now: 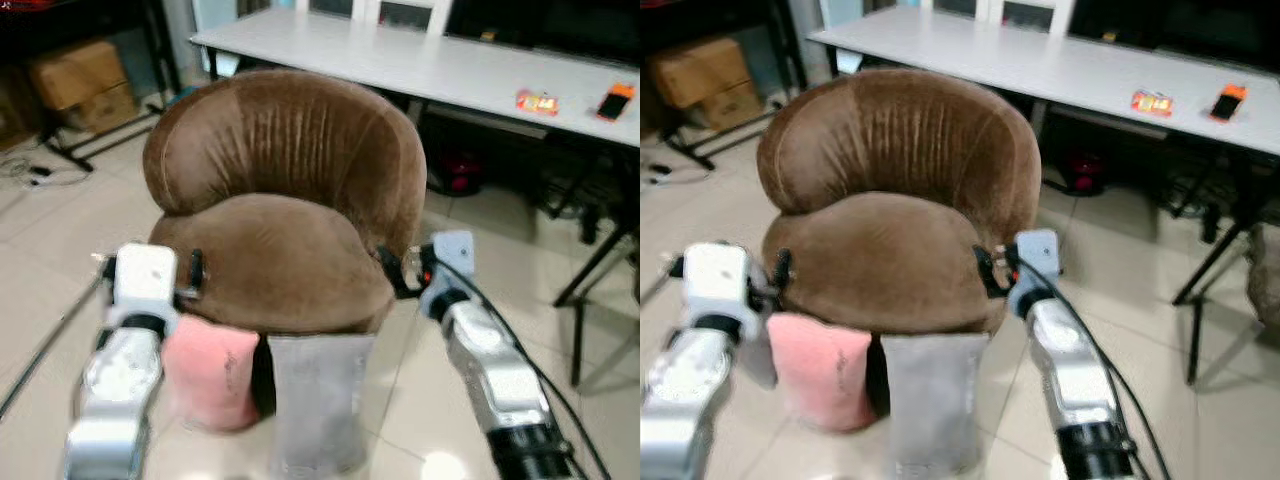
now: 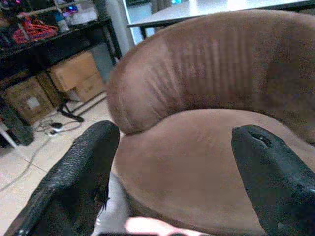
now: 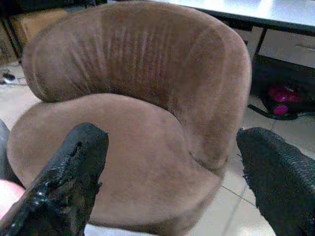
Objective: Move the pillow to the sofa from floor
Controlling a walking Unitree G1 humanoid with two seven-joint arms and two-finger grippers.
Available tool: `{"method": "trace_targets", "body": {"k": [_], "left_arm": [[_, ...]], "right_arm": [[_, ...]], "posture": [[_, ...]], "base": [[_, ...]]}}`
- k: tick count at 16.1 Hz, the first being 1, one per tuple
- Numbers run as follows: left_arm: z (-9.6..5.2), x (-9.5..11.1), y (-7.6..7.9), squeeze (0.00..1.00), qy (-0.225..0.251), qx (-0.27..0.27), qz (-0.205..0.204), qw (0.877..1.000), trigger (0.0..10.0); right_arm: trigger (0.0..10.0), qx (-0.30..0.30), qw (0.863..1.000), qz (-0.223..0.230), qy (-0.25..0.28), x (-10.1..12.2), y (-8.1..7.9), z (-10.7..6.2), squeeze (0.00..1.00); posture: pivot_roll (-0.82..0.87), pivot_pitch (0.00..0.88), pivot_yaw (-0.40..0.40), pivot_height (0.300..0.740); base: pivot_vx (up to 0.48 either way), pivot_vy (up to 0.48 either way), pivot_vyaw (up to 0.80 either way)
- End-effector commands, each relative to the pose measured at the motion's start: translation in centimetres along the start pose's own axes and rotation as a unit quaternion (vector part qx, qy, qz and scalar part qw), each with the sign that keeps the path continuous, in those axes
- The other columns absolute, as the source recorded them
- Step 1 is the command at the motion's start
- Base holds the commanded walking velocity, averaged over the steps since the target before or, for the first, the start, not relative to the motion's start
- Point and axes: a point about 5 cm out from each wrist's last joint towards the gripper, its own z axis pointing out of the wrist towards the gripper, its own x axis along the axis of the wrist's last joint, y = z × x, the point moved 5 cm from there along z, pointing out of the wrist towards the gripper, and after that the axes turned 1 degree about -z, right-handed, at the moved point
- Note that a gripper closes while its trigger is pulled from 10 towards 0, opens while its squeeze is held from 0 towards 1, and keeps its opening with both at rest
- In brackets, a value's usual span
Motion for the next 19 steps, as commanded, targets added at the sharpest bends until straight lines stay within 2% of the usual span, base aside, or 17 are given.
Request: {"method": "trace_targets", "body": {"k": [1, 4, 6, 7, 10, 14, 18, 19], "left_arm": [[0.1, 0.5, -0.3, 0.00, 0.009, 0.004, 0.008, 1.000, 10.0], [0.2, 0.5, -0.8, 0.00, 0.016, 0.009, 0.010, 1.000, 10.0], [0.5, 0.8, -1.6, 0.00, 0.033, 0.018, 0.015, 0.999, 10.0], [0.6, 1.3, -1.8, 0.00, 0.048, 0.019, 0.001, 0.999, 10.0], [0.9, 1.9, -1.9, 0.00, 0.062, 0.010, -0.002, 0.998, 10.0], [1.1, 1.9, -1.7, 0.00, 0.067, 0.000, -0.010, 0.998, 10.0], [1.1, 1.9, -1.6, 0.00, 0.069, 0.002, -0.018, 0.997, 10.0], [1.1, 1.9, -1.7, 0.00, 0.068, 0.004, -0.020, 0.997, 10.0]], "right_arm": [[10.0, -0.004, 1.000, 0.001, 0.009, 0.5, 0.1, 0.0, 0.00], [10.0, -0.009, 1.000, 0.007, 0.015, 0.7, 0.1, 0.1, 0.00], [10.0, -0.028, 0.999, 0.026, 0.019, 0.5, 0.5, -0.2, 0.00], [10.0, -0.034, 0.999, 0.026, 0.018, 0.3, 0.8, -0.5, 0.00], [10.0, -0.046, 0.998, 0.027, 0.018, -0.1, 1.2, -1.1, 0.00], [10.0, -0.073, 0.997, 0.026, 0.026, 0.1, 2.2, -1.4, 0.00], [10.0, -0.077, 0.996, 0.014, 0.033, 0.9, 2.4, -0.9, 0.00], [10.0, -0.082, 0.996, 0.017, 0.030, 0.8, 2.5, -0.8, 0.00]], "posture": [[-0.01, 0.000, 0.005, 0.740], [-0.02, 0.000, 0.035, 0.740], [-0.03, 0.000, 0.063, 0.740], [-0.03, 0.000, 0.072, 0.740], [-0.04, 0.000, 0.099, 0.740], [-0.05, 0.000, 0.104, 0.740], [-0.03, 0.000, 0.076, 0.740], [-0.03, 0.000, 0.069, 0.740]], "base": [[0.000, -0.368, 0.00], [0.000, -0.311, 0.00], [0.000, 0.000, 0.00], [0.000, 0.000, 0.00], [0.000, 0.000, 0.00], [0.066, 0.000, 0.00], [0.338, 0.000, 0.80], [0.364, 0.000, 0.00]]}}
